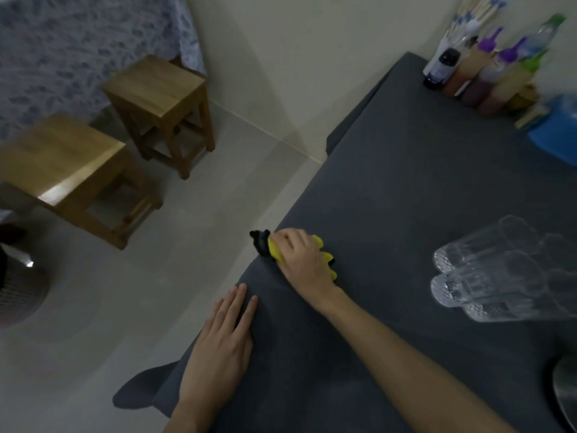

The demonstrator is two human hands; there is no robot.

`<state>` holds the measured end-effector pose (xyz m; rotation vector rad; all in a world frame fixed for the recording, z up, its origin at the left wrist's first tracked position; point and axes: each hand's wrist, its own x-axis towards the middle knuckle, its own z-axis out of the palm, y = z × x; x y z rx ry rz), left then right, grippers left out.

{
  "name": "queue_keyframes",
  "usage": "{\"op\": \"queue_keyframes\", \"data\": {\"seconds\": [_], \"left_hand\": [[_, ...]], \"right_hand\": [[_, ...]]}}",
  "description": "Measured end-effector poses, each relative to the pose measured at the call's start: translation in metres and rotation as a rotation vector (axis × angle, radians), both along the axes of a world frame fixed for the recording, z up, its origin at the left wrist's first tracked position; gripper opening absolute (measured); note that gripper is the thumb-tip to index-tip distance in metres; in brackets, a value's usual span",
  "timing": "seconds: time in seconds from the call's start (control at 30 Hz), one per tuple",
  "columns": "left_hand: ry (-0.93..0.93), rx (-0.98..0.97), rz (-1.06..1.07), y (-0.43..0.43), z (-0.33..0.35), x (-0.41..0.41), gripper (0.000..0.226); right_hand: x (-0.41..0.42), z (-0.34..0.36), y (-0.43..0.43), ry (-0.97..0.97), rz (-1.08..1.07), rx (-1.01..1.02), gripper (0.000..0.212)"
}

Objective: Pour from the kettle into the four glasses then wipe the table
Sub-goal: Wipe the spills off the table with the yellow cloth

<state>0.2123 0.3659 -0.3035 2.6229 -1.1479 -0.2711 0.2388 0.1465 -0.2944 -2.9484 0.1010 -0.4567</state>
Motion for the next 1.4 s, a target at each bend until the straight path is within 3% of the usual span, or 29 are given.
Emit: {"op": "queue_keyframes", "data": {"seconds": [0.2,0.37,0.6,0.77,0.87,1.17,1.4], "left_hand": [[0.009,-0.019,0.000,0.002,-0.006,0.001,0.056],[0.008,-0.046,0.007,0.002,-0.009,0.001,0.055],[-0.014,-0.048,0.018,0.001,-0.013,0.000,0.055],[-0.014,-0.056,0.023,0.001,-0.010,0.000,0.055],[-0.028,-0.059,0.028,0.000,-0.005,-0.002,0.054],[-0.024,0.001,0.023,0.000,-0.003,-0.001,0.054],[-0.023,-0.014,-0.002,-0.002,0.002,-0.001,0.054]], "right_hand": [[-0.093,0.002,0.005,0.016,0.166,0.041,0.031],[-0.159,-0.011,-0.027,-0.021,0.299,-0.073,0.028],[-0.140,-0.005,-0.122,0.014,-0.083,-0.100,0.028],[-0.087,0.002,-0.155,0.085,-0.479,-0.051,0.026],[-0.059,0.003,-0.154,0.081,-0.543,-0.043,0.025],[-0.036,0.000,-0.036,0.041,-0.244,0.109,0.030],[-0.099,-0.002,0.013,-0.003,0.058,0.101,0.024]]}}
